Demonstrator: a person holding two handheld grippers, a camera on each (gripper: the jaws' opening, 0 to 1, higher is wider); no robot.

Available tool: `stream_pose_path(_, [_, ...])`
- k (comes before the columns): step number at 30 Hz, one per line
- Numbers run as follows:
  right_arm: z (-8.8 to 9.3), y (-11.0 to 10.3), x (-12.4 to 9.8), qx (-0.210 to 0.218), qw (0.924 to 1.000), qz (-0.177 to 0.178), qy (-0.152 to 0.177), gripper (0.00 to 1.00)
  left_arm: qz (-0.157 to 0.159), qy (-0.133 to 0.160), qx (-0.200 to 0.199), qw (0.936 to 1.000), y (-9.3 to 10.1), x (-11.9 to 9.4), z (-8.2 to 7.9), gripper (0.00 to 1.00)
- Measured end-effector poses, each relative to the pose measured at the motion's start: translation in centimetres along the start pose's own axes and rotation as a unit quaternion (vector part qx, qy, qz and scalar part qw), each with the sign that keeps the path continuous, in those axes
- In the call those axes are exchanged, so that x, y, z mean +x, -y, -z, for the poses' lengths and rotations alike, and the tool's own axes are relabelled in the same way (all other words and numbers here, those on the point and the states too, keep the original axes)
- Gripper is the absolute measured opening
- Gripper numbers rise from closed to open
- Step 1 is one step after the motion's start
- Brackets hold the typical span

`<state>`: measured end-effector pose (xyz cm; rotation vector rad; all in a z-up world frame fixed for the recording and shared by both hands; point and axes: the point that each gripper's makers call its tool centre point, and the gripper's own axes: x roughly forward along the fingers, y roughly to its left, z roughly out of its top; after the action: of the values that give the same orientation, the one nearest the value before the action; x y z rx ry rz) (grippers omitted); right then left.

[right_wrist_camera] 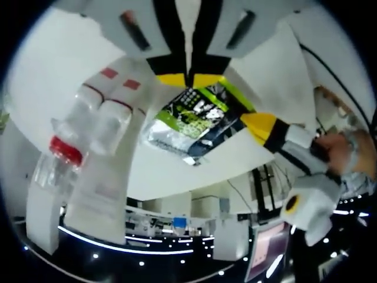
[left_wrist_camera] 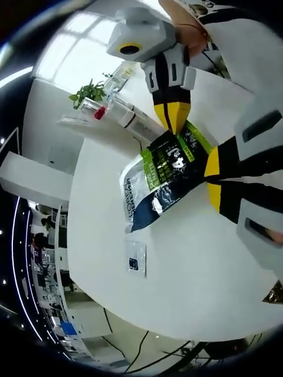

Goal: Arrange the skincare products in the storage area until every visible bottle or jar stands upright without overlapping.

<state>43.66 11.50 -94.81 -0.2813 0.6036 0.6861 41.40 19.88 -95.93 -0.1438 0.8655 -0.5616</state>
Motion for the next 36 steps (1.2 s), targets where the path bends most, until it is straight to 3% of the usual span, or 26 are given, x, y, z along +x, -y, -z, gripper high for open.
stream_pose_path(19, [1.3, 0.4, 1.0, -0.004, 0.9997, 0.010, -0.023, 0.01, -0.008, -0.026, -0.001, 0.9996, -0.3, 1.6, 1.3, 0.00])
stream_pose_path(36, [1.6, 1.4, 0.8, -0.009, 0.9993, 0.027, -0.023, 0.03, -0.015, -0.010, 0.029, 0.9994, -1.0, 1.6, 1.4, 0.05])
